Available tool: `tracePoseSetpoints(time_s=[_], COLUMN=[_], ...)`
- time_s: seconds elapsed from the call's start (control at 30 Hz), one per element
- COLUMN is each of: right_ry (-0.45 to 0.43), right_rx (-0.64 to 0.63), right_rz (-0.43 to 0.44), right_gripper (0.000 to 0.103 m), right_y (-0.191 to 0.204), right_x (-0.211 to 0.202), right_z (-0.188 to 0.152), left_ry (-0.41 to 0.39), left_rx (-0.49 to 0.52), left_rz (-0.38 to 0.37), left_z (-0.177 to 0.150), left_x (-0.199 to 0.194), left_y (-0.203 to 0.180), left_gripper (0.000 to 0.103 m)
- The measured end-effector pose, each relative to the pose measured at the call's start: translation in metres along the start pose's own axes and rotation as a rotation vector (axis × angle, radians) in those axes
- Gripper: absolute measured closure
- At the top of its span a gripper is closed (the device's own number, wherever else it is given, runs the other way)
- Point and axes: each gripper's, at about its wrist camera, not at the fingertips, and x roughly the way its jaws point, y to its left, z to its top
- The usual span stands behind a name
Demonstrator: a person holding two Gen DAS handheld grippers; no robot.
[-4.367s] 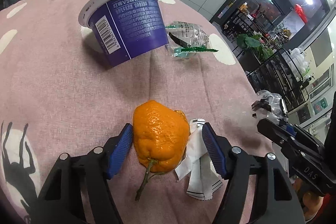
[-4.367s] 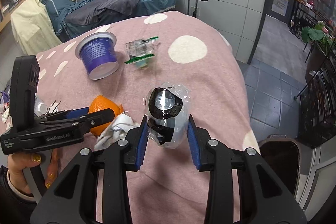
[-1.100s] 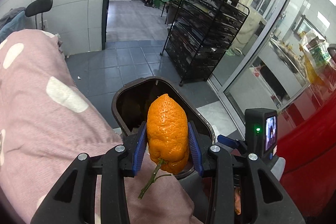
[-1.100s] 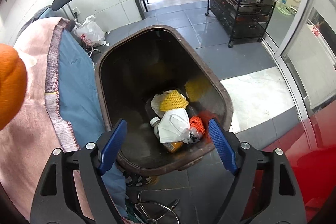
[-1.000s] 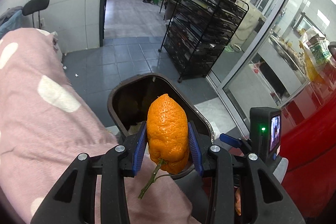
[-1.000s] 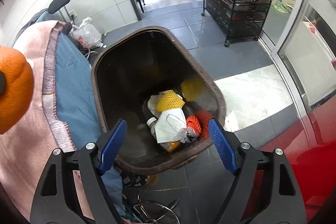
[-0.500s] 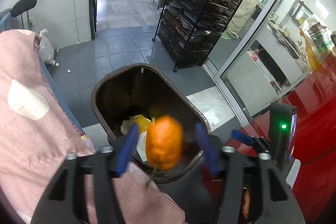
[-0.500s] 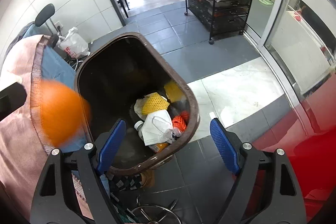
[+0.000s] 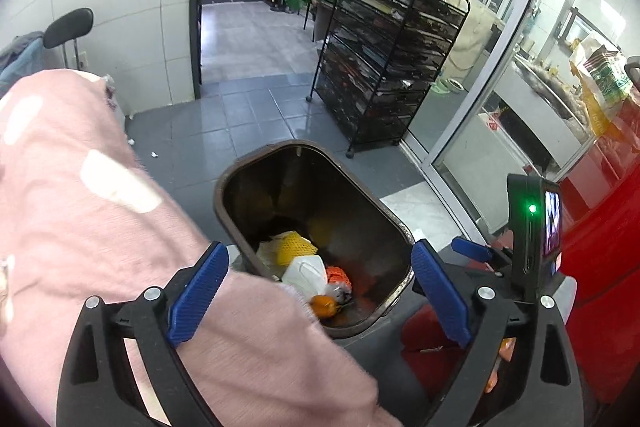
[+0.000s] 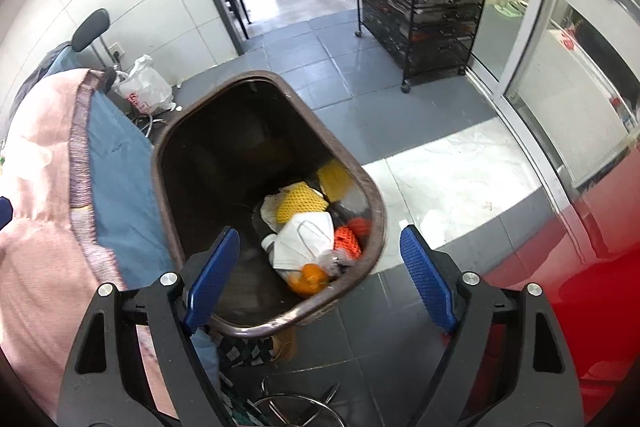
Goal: Collect trash
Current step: 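Move both grippers back over the table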
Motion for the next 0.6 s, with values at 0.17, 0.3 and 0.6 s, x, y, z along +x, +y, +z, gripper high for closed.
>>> tracePoseSetpoints(time_s=[0.17,0.3,0.6], right_ry=[-0.029,-0.054,-0.115], right_rx=[-0.059,-0.118,-0.297], right_rz=[0.034,0.079,0.194], right_gripper=[0.021,0.021,0.021], right_y=[0.024,0.052,0.134], right_x=[-0.013,-0.026,-0.062], right_z=[0.002,0.003,0.004], left_ry=[-0.061,-0.091,-0.135], left_rx=[-0.017,-0.049,-0.098], left_rz=[0.018,0.036,0.106], left_z=[-0.010,-0.020,-0.043], left_x=[-0.029,-0.050,-0.098], left_y=[0.017,0.038,0.090], left_gripper=[0.007,0.006,0.006])
